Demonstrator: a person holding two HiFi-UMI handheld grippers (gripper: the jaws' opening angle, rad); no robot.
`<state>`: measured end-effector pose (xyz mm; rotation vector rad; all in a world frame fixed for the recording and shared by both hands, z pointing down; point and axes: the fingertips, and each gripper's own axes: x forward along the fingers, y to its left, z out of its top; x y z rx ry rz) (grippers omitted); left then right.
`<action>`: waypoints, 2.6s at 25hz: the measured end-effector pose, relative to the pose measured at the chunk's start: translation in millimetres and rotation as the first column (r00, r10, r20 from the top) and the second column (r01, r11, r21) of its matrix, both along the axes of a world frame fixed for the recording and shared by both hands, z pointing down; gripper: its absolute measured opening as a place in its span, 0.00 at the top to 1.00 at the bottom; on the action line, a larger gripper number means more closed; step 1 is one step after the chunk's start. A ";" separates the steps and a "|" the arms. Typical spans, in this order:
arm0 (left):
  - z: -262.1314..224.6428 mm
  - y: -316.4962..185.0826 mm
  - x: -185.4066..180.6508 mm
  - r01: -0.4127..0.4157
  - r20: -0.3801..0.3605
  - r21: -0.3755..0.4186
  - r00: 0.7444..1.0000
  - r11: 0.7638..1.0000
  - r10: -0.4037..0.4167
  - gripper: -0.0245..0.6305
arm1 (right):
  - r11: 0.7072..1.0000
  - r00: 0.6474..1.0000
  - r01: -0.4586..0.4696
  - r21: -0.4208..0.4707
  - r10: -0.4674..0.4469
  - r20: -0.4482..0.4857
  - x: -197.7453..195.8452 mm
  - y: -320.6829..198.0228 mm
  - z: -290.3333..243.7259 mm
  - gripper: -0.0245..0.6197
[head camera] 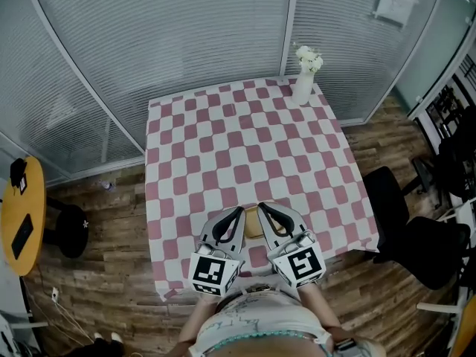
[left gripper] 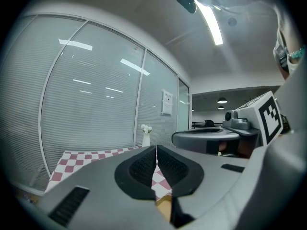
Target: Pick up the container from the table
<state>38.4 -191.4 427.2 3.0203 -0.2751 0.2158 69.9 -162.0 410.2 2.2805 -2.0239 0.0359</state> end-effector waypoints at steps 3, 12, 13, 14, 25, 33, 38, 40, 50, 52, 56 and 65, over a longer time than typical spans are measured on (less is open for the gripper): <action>0.8 1.1 0.6 0.001 0.009 0.008 1.000 1.000 -0.001 0.93 | 1.000 1.000 0.008 -0.001 -0.008 0.006 1.1 -1.7 1.5 0.97; 2.3 5.4 -0.4 -0.018 0.016 0.026 1.000 0.999 0.018 0.93 | 1.000 1.000 -0.003 0.006 0.003 0.020 -2.7 1.0 7.5 0.97; 3.0 5.4 -0.5 -0.020 0.017 0.026 1.000 0.999 0.019 0.93 | 1.000 1.000 -0.006 0.006 0.006 0.022 -2.7 1.2 8.4 0.97; 3.9 5.3 -0.5 -0.021 0.017 0.024 1.000 0.999 0.021 0.93 | 1.000 1.000 -0.010 0.007 0.009 0.025 -2.8 1.2 9.1 0.97; 11.8 10.1 1.1 -0.028 0.033 -0.008 0.999 1.000 0.029 0.93 | 1.000 1.000 -0.019 -0.011 0.019 0.017 -0.4 2.7 21.9 0.97; 19.6 10.5 -3.1 -0.019 0.058 -0.024 0.998 1.000 0.020 0.93 | 0.997 0.999 -0.035 -0.073 0.038 0.038 7.1 2.9 48.3 0.97; 24.2 10.0 -4.4 -0.018 0.076 -0.021 0.997 1.000 0.020 0.93 | 0.992 0.997 -0.049 -0.115 0.055 0.049 16.6 4.2 66.5 0.97; 24.4 10.3 -3.9 -0.022 0.088 -0.002 0.996 1.000 0.022 0.93 | 0.988 0.997 -0.050 -0.143 0.057 0.044 20.1 4.4 77.3 0.97; 35.3 12.0 -2.1 -0.033 0.108 -0.039 0.993 0.999 0.037 0.93 | 0.962 0.995 -0.075 -0.261 0.089 0.041 43.7 8.5 124.0 0.97; 36.9 12.5 -2.0 -0.034 0.113 -0.045 0.993 0.998 0.039 0.93 | 0.954 0.995 -0.078 -0.290 0.095 0.042 48.5 10.6 134.0 0.97; 39.3 10.2 -4.3 -0.029 0.119 -0.046 0.992 0.999 0.034 0.93 | 0.940 0.994 -0.087 -0.331 0.106 0.038 56.2 13.6 150.2 0.97; 40.3 9.1 -7.0 -0.024 0.123 -0.044 0.992 0.999 0.029 0.93 | 0.899 0.993 -0.092 -0.429 0.115 0.029 69.3 25.0 184.2 0.97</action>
